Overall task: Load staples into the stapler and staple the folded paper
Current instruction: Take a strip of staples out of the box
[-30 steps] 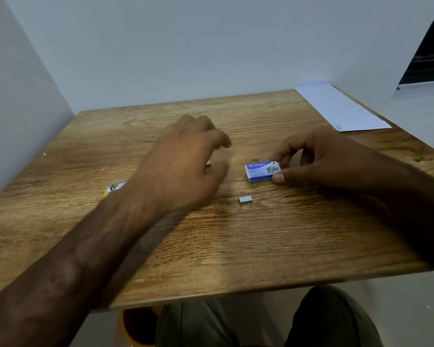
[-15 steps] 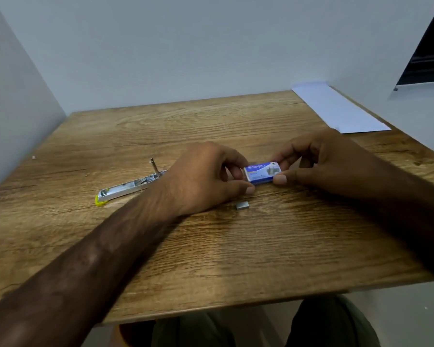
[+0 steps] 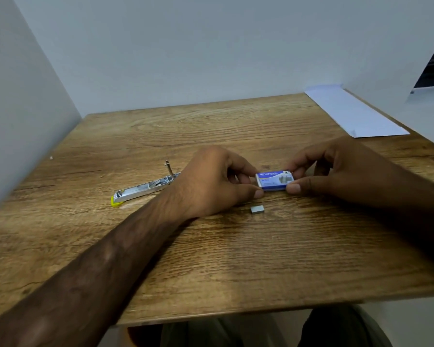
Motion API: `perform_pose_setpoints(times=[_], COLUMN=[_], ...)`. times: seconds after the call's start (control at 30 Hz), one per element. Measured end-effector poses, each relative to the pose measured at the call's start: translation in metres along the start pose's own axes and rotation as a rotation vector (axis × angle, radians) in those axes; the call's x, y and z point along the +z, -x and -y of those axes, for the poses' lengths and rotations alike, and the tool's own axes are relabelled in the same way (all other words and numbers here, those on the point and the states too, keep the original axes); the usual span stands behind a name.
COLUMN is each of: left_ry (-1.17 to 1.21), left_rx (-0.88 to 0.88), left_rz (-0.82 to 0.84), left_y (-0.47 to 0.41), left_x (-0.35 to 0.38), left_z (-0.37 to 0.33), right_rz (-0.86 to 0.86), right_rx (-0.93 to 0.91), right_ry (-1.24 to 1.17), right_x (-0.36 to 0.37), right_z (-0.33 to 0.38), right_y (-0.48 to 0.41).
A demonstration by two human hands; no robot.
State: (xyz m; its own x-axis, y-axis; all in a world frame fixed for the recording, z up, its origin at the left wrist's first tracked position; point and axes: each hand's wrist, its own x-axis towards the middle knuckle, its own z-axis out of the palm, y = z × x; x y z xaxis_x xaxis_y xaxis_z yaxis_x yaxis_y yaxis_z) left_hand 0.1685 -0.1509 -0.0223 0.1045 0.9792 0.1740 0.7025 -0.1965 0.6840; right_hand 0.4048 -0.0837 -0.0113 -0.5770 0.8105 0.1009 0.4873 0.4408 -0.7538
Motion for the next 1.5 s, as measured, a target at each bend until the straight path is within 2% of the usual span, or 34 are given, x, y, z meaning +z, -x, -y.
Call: perform_pose_setpoints(times=[0.23,0.47,0.9,1.0,1.07,1.17,1.27,1.5], left_ry=[0.058,-0.069,-0.138,-0.108,-0.086,-0.070,-0.073,-0.073], left_rx=[-0.026,0.005,-0.013,-0.024,-0.031,-0.036,-0.033,-0.031], left_rz=[0.018,0.052,0.098,0.102,0.109,0.121,0.122,0.122], left_y=[0.001,0.003,0.006,0.004,0.004,0.005,0.005,0.004], left_x=[0.000,-0.008,-0.013,-0.013,-0.013,-0.015,-0.015,-0.015], left_z=[0.003,0.004,0.002,0.004,0.002,0.001,0.001,0.003], right_rz=[0.017,0.045,0.126,-0.014,-0.061,0.104,0.244,0.347], right_rx=[0.027,0.068,0.138,0.001,-0.124,-0.251,-0.267,-0.267], right_ry=[0.017,0.045,0.081,0.357,0.301,0.258,0.282,0.239], right_x=[-0.003,-0.011,-0.027,-0.031,-0.031,-0.016,0.000,0.003], right_z=[-0.002,-0.005,0.006,0.008,0.016,0.031,0.035,0.033], right_y=[-0.001,0.000,0.006,0.000,-0.005,-0.019,-0.034,-0.047])
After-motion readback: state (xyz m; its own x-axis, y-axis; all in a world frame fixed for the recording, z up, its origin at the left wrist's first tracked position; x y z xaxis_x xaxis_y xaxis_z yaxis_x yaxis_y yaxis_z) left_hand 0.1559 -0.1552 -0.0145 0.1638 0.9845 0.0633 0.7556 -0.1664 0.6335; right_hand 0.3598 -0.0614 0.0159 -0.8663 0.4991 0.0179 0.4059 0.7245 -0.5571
